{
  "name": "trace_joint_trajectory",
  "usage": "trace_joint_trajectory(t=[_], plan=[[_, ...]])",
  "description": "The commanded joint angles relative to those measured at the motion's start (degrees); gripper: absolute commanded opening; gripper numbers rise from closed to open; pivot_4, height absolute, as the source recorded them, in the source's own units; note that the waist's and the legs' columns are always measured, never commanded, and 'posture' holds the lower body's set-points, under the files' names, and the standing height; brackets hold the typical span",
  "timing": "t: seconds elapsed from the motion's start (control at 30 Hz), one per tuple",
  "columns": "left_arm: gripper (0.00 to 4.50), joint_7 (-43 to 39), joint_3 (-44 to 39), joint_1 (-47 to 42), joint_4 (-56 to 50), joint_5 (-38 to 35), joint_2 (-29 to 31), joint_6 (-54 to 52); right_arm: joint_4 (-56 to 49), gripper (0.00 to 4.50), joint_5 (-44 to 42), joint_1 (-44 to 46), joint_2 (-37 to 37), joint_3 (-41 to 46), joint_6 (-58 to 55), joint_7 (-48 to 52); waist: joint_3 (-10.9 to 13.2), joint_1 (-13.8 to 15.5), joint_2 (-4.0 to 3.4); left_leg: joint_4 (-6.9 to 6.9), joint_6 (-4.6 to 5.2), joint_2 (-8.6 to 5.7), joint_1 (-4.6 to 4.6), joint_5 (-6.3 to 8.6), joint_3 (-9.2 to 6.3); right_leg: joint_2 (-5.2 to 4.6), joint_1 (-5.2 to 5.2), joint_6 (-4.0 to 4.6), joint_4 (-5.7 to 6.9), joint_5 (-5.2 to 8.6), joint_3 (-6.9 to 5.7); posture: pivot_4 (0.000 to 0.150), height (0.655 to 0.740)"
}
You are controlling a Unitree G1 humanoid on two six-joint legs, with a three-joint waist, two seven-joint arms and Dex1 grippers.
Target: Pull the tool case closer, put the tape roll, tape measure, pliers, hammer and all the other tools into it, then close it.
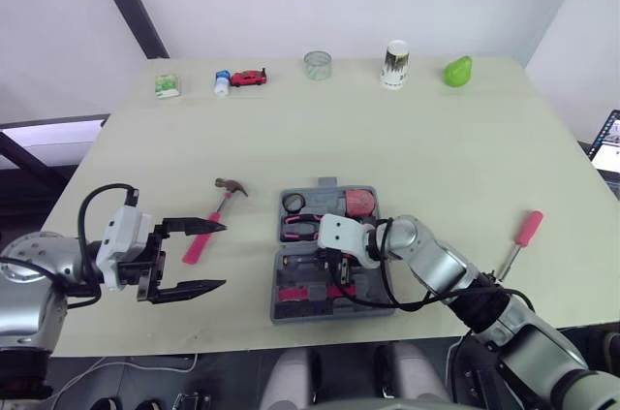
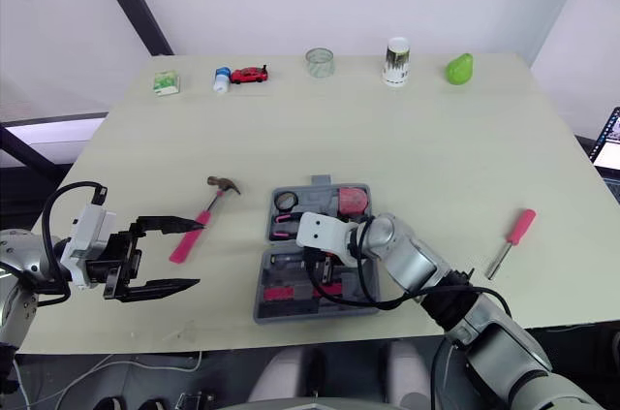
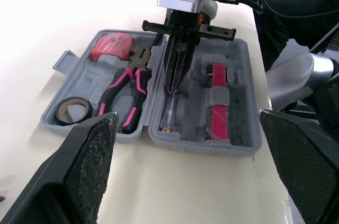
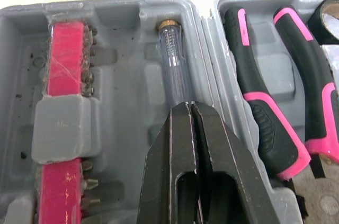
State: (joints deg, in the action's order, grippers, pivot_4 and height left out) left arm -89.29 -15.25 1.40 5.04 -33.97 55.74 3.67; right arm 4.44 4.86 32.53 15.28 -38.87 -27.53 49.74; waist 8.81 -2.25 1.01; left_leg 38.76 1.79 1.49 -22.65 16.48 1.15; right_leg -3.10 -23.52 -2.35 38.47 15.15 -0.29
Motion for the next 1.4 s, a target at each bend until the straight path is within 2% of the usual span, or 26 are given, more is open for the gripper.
trace_joint_trajectory(t=[0.03,0.13,0.3,0.47,0.6,0.7,0.87,1.13,1.2,1.37,1.4], plan=[[4.5,-3.2,-1.42,-0.01,-0.97,-1.03,0.77,0.68,5.73,0.09,2.2,-3.05,0.64,-2.25,0.7,0.27,-0.09,-0.01,0.02,0.0,0.0,0.0,0.02,0.0,0.0,0.0,0.01,0.0,0.02,0.0,0.01,0.15,0.74],[4.5,-3.17,-1.32,-0.2,-0.73,-0.82,0.61,0.79,8.13,0.09,2.85,-4.09,0.45,-1.97,3.84,-0.54,-0.17,-0.02,0.03,0.0,0.0,0.0,0.13,0.0,0.02,0.01,0.06,0.01,0.06,0.01,0.04,0.15,0.74],[4.5,-1.99,-1.41,-0.46,-0.95,-1.13,-0.14,-0.03,5.5,0.09,-0.95,-5.18,-2.29,4.3,9.99,-2.25,-0.25,-0.04,0.11,0.0,0.0,0.01,0.35,0.0,0.08,0.03,0.14,0.03,0.24,0.02,0.15,0.15,0.74],[4.5,0.73,-2.61,-0.3,-1.68,-2.76,-1.81,-2.98,-4.09,0.09,-8.07,-7.14,-2.66,12.31,10.32,-0.77,-0.17,0.08,0.08,0.01,-0.03,0.01,0.23,-0.02,0.1,0.03,0.02,0.03,0.32,0.02,0.18,0.15,0.74],[4.5,3.6,-4.77,0.59,-1.76,-3.66,-3.72,-4.94,-12.8,0.09,-13.92,-11.04,-1.21,20.1,9.28,-2.18,-0.17,0.2,0.09,0.12,-0.03,0.02,0.02,-0.02,0.05,-0.02,-0.08,0.02,0.28,0.02,0.13,0.15,0.74],[4.5,7.39,-6.55,1.44,-1.63,-3.39,-5.29,-6.68,-15.51,0.09,-16.24,-14.93,-1.22,26.11,11.74,-5.55,-0.18,0.3,0.1,0.12,-0.03,0.02,0.01,-0.01,0.03,-0.04,-0.05,0.02,0.24,0.01,0.12,0.15,0.74],[4.5,16.93,-12.1,7.17,-3.36,-2.64,-10.06,-8.24,-17.83,0.09,-17.09,-27.15,4.93,36.96,19.0,-7.43,-0.17,0.74,0.1,0.12,-0.02,-0.02,0.01,-0.01,0.05,-0.13,-0.01,0.01,0.17,0.02,0.11,0.15,0.74],[4.5,30.16,-21.15,17.06,-1.73,-0.64,-18.93,-6.25,-18.04,0.09,-27.97,-49.54,9.79,61.26,26.2,-6.73,-0.2,1.59,0.08,0.12,-0.02,0.02,0.11,-0.01,0.04,-0.15,0.1,0.0,0.14,0.01,0.11,0.15,0.74],[4.5,30.66,-21.38,20.16,-0.33,1.07,-19.76,-5.58,-16.31,1.05,-29.28,-54.52,9.89,64.78,27.45,-5.82,-0.21,1.56,0.1,0.11,-0.02,0.02,0.18,0.0,0.05,-0.16,0.17,0.02,0.12,0.02,0.15,0.15,0.74],[4.5,31.27,-22.42,23.88,3.33,2.59,-21.45,-2.61,-10.22,2.97,-32.06,-60.75,8.07,70.63,30.77,-5.43,-0.24,1.58,0.14,0.1,-0.02,0.05,0.26,0.0,0.12,-0.1,0.22,0.15,0.04,0.12,0.16,0.15,0.74],[4.5,31.6,-22.87,24.45,3.97,2.55,-21.8,-2.31,-8.83,3.55,-33.2,-61.35,7.42,72.13,31.04,-5.94,-0.25,1.6,0.15,0.1,-0.02,0.06,0.29,0.0,0.15,-0.13,0.24,0.22,0.03,0.17,0.19,0.15,0.74]])
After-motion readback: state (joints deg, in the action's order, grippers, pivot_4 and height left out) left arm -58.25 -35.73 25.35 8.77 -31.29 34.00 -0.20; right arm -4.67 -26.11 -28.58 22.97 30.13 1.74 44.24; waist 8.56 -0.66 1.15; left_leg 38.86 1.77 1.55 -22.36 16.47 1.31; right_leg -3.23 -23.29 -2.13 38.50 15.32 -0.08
